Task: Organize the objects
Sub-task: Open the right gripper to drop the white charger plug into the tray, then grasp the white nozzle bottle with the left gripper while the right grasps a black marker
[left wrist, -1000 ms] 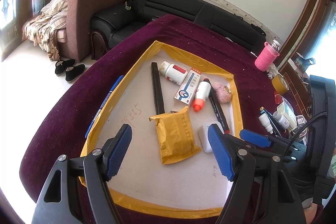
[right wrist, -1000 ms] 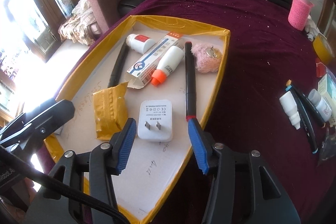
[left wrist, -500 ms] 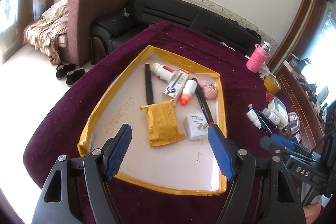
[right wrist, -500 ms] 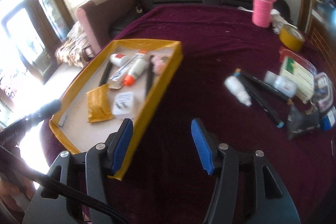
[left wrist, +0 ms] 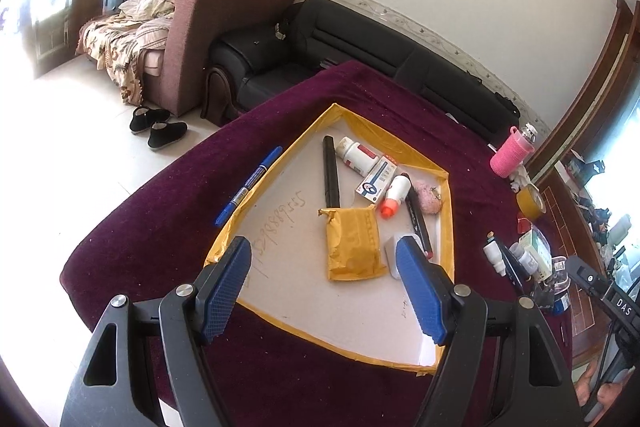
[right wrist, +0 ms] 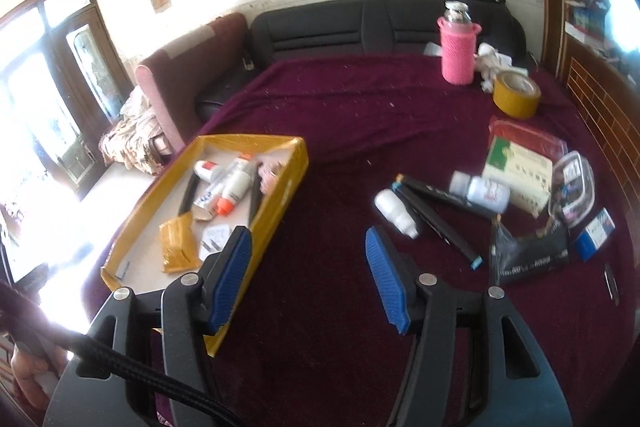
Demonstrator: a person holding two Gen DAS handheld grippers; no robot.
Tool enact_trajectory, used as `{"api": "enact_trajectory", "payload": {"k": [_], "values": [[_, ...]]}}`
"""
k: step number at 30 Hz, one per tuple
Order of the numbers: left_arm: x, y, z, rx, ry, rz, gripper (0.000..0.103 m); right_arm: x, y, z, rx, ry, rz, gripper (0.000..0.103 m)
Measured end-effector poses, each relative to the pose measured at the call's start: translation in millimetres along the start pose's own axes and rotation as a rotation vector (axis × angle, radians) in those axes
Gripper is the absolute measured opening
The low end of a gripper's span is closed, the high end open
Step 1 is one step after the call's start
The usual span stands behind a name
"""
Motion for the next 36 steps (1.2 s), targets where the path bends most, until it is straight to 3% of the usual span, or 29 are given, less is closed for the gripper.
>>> {"api": "enact_trajectory", "payload": {"k": [6, 14, 19, 23, 30, 33, 36], "values": [[-10.7, -1.9, 1.4, 0.005, 0.020, 0.001, 0.070, -8.8, 12.8, -4.5, 0.025, -0.008, -0.026, 0.062], [-23.5, -3.3, 4.3, 0.007, 0.046, 0.012, 0.070, -38.6, -1.1, 1.1, -0.038, 0.083, -0.031, 0.065], [-27.9, -1.0, 5.4, 0.013, 0.059, 0.012, 0.070, -29.7, 12.5, -7.6, 0.013, 0.033, -0.027, 0.065], [-31.7, 3.2, 6.3, 0.024, 0.069, 0.017, 0.070, -42.8, 20.3, -5.2, 0.037, 0.066, -0.009, 0.066], [-36.6, 4.4, 7.1, 0.031, 0.083, 0.021, 0.070, -40.5, 55.3, -16.7, 0.122, 0.045, -0.073, 0.066], [-35.0, -5.3, 5.7, 0.019, 0.089, 0.044, 0.070, -48.2, 38.3, -12.4, 0.110, 0.054, -0.034, 0.066], [-33.2, -40.2, 6.5, -0.075, 0.099, 0.094, 0.069, -48.8, -11.2, -5.7, 0.018, 0.077, 0.014, 0.066]]}}
Point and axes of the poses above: each gripper's, at about its wrist camera, not at the fingertips, and x roughly against the way its jaws point, y to its left, z to its underside, the point moved 4 cm from there along -x, roughly the way its jaws point, and after that the axes turned 2 degrees about y, right-handed, at the moved point
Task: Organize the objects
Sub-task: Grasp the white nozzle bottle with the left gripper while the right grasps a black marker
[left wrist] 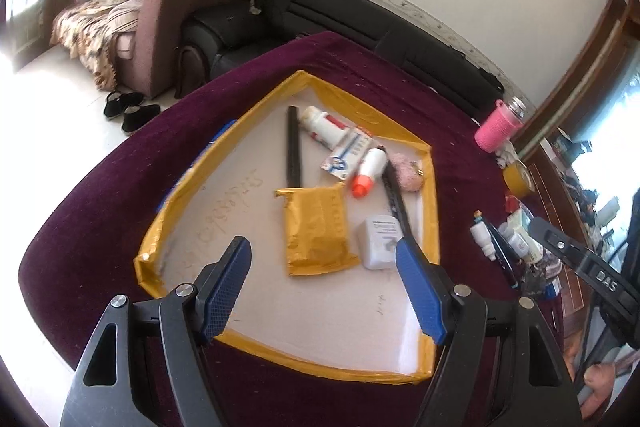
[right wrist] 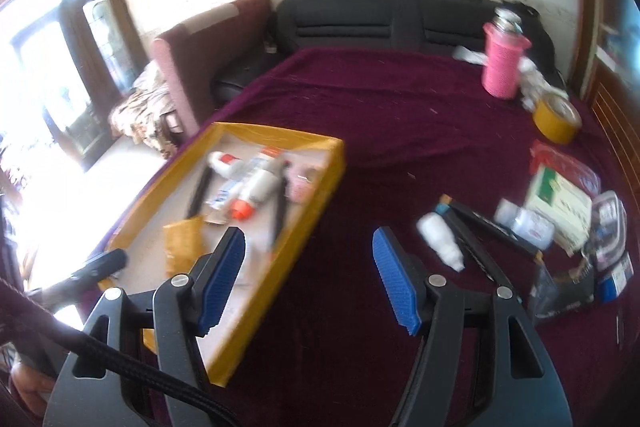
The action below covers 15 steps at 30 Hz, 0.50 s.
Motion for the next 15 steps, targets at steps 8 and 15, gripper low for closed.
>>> {"api": "enact_trajectory", "payload": {"k": [8, 15], "values": [[-43.7, -148.8, 14.5, -0.363, 0.097, 0.132, 0.069, 26.6, -152.1, 61.4, -0.380, 0.039, 0.118, 0.066], [-135.3, -225.5, 17.9, -0.390, 0.171, 0.042, 0.069, 46.6, -188.3, 79.1, -0.430, 0.016, 0.138, 0.066]]}}
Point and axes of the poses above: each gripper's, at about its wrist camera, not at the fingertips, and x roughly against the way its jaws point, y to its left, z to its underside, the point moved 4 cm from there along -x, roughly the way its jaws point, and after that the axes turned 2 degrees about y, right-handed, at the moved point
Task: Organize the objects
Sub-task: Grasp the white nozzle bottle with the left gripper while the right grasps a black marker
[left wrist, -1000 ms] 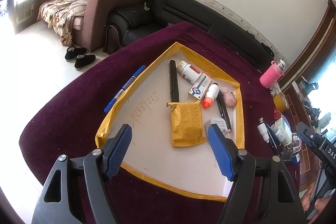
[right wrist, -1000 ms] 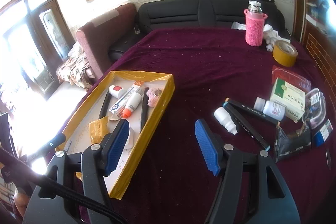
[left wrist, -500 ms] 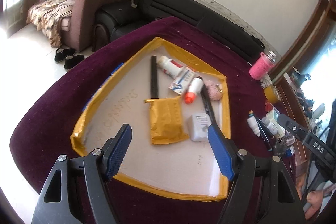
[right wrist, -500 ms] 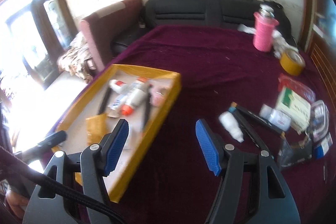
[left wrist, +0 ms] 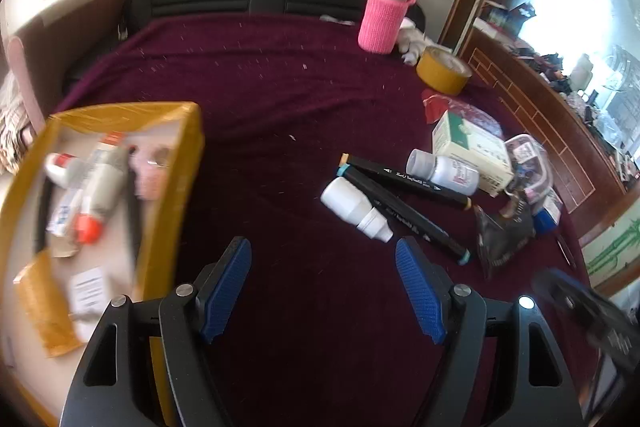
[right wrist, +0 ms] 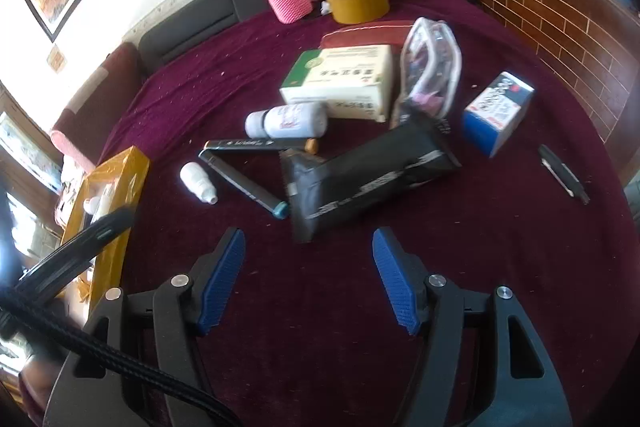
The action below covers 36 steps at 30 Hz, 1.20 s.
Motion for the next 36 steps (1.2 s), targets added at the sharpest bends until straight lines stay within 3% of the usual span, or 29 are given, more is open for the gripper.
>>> {"api": "enact_trajectory", "payload": {"k": [3, 6, 8, 13, 16, 17, 22, 26, 27, 28, 30, 34, 35, 36], "values": [[-38.4, -4.7, -8.0, 0.042, 0.046, -0.041, 0.069, 1.4, -6.8, -2.1, 0.012, -0.011, -0.008, 0.066], [-54.7, -2.6, -11.4, 0.063, 0.015, -0.064, 0.069, 1.8, -9.8, -1.6, 0.026, -0.012, -0.013, 0.066], [-61.1, -5.0, -13.8, 0.067, -0.004, -0.037, 0.068, -1.9, -12.3, -2.8, 0.031, -0.011, -0.016, 0.066], [-61.7, -18.5, -14.6, 0.027, -0.004, 0.032, 0.026, -11.4, -16.2, -4.5, 0.021, 0.015, -0.037, 0.066], [-51.6, -25.0, -11.6, -0.019, 0.000, 0.042, 0.008, -15.4, -11.0, -5.0, 0.026, 0.031, -0.051, 0.066], [-49.3, -25.9, -10.4, -0.033, 0.002, 0.035, 0.007, -16.7, -7.9, -5.5, 0.032, 0.034, -0.054, 0.066], [-30.2, -15.9, 2.8, -0.065, 0.019, 0.028, 0.007, -27.7, 16.9, -13.0, 0.099, 0.065, -0.065, 0.066], [-30.3, -7.4, 0.8, -0.005, 0.028, 0.085, 0.009, -36.0, 33.8, -20.7, 0.118, 0.079, -0.077, 0.066], [-30.2, -8.2, -1.8, 0.002, 0.017, 0.092, 0.018, -34.6, 36.3, -21.9, 0.119, 0.072, -0.078, 0.066], [-31.9, -11.3, -5.1, 0.001, 0.007, 0.091, 0.043, -33.0, 38.1, -22.2, 0.121, 0.065, -0.078, 0.066], [-39.5, -15.0, -11.2, -0.002, -0.011, 0.067, 0.070, -31.9, 39.5, -20.7, 0.123, 0.062, -0.076, 0.066], [-68.6, -23.9, -21.5, -0.042, -0.001, -0.020, 0.069, -33.7, 36.0, -21.6, 0.124, 0.071, -0.051, 0.066], [-75.5, -22.1, -22.0, -0.035, 0.008, -0.021, 0.066, -34.2, 35.0, -22.5, 0.124, 0.071, -0.046, 0.066], [-77.5, -19.5, -21.6, -0.028, -0.004, -0.021, 0.055, -34.7, 34.5, -23.8, 0.125, 0.071, -0.040, 0.066]]}}
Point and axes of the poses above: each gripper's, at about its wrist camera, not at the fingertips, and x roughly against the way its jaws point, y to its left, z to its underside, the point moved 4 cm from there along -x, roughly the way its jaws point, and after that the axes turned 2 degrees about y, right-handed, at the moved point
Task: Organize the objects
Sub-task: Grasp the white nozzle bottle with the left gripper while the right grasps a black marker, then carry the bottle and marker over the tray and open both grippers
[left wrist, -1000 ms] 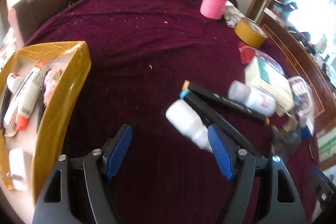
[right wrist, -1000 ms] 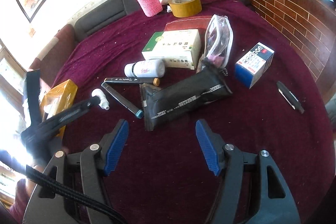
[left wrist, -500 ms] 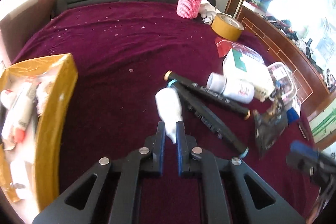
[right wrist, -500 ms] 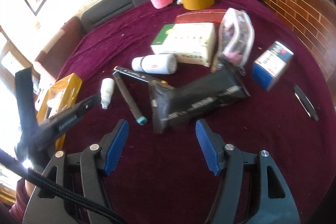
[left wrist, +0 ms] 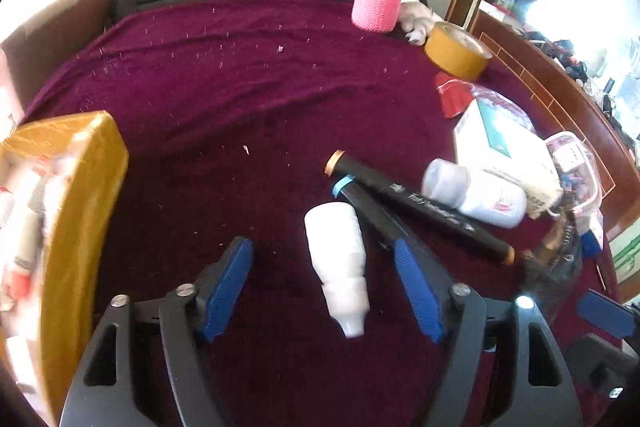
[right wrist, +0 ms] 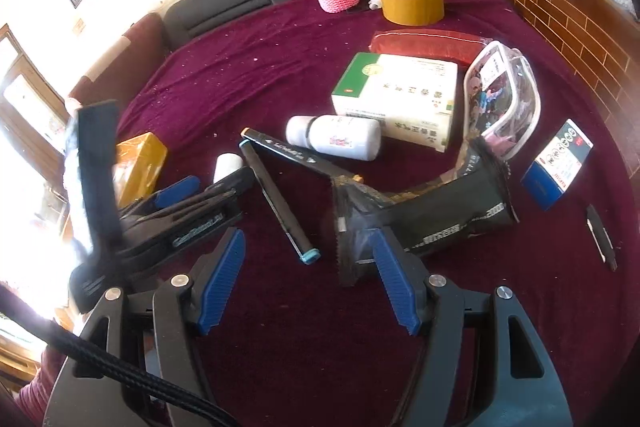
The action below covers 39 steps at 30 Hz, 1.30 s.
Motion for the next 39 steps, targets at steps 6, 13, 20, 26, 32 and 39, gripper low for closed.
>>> {"api": "enact_trajectory", "payload": {"k": [6, 13, 20, 26, 32, 39], "values": [[18.2, 15.5, 8.7, 0.021, 0.028, 0.066, 0.021, -16.2, 20.3, -10.4, 0.089, 0.027, 0.010, 0.066], [90.2, 32.7, 31.7, 0.059, -0.034, 0.183, 0.021, -61.9, 50.5, -33.0, 0.207, 0.134, -0.068, 0.065], [126.2, 54.0, 52.9, 0.074, -0.065, 0.227, 0.021, -98.9, 47.6, -58.6, 0.136, 0.248, -0.120, 0.067], [129.9, 68.7, 61.3, 0.105, -0.060, 0.255, 0.021, -102.7, 59.2, -39.9, 0.064, 0.399, -0.319, 0.068], [128.4, 85.0, 65.1, 0.151, -0.048, 0.269, 0.021, -102.1, 82.7, -32.1, 0.220, 0.317, -0.046, 0.067], [144.0, 98.0, 70.5, 0.150, -0.090, 0.244, 0.022, -93.6, 117.8, 5.0, 0.394, 0.189, 0.149, 0.030]]}}
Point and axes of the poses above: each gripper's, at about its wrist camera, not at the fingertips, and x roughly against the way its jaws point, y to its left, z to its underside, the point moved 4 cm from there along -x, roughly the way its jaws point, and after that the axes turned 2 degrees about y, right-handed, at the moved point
